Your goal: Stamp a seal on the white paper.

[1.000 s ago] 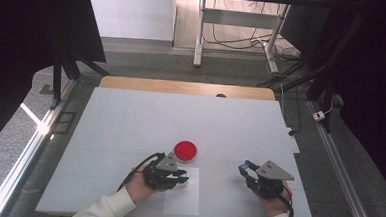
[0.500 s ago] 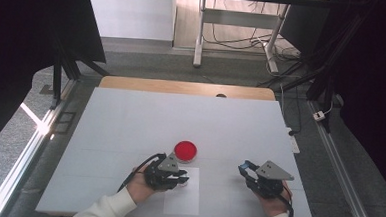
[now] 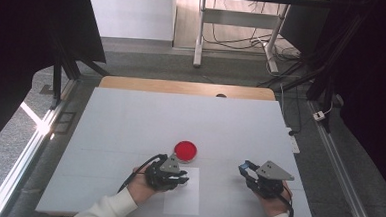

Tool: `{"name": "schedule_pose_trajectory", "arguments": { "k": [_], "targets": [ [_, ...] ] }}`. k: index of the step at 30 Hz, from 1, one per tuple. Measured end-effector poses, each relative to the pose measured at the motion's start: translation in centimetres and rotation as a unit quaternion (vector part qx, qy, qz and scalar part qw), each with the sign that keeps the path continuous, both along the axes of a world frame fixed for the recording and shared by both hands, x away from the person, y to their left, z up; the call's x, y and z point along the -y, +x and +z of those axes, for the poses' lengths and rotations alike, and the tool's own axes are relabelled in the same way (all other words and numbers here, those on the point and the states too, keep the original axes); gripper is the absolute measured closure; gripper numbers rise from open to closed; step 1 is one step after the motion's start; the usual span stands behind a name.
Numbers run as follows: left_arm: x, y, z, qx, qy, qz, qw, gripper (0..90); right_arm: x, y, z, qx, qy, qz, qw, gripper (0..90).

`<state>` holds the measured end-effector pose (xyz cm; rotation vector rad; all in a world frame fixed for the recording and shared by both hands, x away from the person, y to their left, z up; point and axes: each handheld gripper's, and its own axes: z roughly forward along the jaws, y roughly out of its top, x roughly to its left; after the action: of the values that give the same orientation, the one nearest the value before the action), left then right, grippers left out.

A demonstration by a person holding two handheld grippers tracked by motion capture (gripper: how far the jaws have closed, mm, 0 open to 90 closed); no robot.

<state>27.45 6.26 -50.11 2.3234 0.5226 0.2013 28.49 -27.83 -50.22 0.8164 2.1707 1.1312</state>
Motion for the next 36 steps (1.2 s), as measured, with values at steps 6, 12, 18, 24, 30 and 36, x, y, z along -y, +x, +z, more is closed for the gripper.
{"name": "schedule_pose_trajectory", "arguments": {
  "k": [6,12,18,24,30,36],
  "targets": [
    [0.2,0.0,0.0,-0.003,0.01,0.002,0.9999,76.1,0.0,0.0,0.0,0.001,0.0,0.0,1.0,64.9],
    [0.4,0.1,-0.1,-0.006,0.017,0.001,0.9998,76.2,0.0,0.0,0.0,0.001,0.0,0.0,1.0,64.9],
    [0.6,0.1,0.0,-0.006,0.024,0.002,0.9997,76.3,0.0,0.0,0.0,0.003,0.003,0.0,1.0,64.9],
    [0.8,-0.1,0.1,0.0,0.035,0.003,0.9994,76.3,0.0,0.0,0.1,0.004,0.003,-0.001,1.0,64.9],
    [0.9,0.0,0.2,-0.005,0.04,0.001,0.9992,76.3,0.0,-0.1,0.1,0.004,0.003,0.0,1.0,64.9],
    [1.2,-0.2,0.3,-0.001,0.05,0.004,0.9988,76.4,0.0,0.0,0.1,0.004,0.004,0.0,1.0,64.9]
  ]
}}
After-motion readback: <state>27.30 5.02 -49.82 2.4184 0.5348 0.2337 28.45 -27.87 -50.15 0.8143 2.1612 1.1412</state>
